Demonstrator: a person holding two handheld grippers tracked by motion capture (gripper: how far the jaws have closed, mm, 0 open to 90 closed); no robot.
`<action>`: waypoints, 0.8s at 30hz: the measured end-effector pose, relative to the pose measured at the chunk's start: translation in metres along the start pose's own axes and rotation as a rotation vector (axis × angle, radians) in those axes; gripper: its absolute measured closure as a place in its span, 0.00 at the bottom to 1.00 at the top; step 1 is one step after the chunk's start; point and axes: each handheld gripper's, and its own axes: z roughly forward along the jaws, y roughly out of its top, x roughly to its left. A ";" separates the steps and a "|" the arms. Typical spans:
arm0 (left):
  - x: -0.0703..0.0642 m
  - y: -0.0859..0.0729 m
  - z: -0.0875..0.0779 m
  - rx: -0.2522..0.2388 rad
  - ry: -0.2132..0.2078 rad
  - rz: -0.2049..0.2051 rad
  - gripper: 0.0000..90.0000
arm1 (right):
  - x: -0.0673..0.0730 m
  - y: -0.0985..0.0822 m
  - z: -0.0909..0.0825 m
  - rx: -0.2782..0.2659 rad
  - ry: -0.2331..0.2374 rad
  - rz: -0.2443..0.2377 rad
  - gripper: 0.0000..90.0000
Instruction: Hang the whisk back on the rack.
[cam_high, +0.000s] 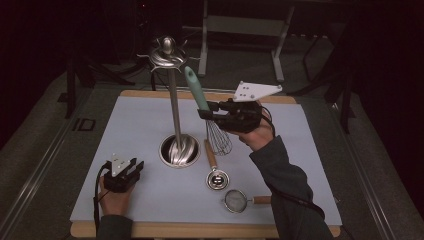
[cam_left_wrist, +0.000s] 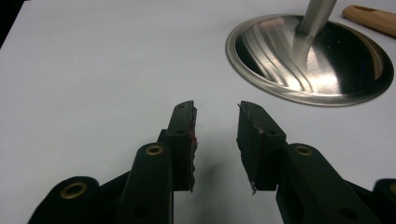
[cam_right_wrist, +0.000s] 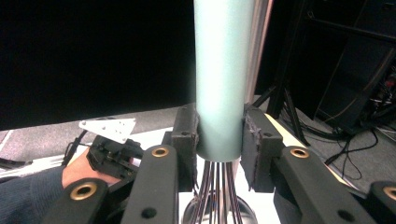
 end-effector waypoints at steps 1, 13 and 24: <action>0.000 0.000 0.000 0.000 0.000 0.000 0.74 | 0.001 0.001 0.001 -0.002 0.005 -0.003 0.77; 0.000 0.000 0.000 0.000 0.000 0.000 0.74 | 0.001 0.004 0.014 0.008 0.004 -0.003 0.77; 0.000 0.000 0.000 0.000 0.000 0.002 0.74 | -0.005 -0.004 0.026 0.004 0.012 0.035 0.77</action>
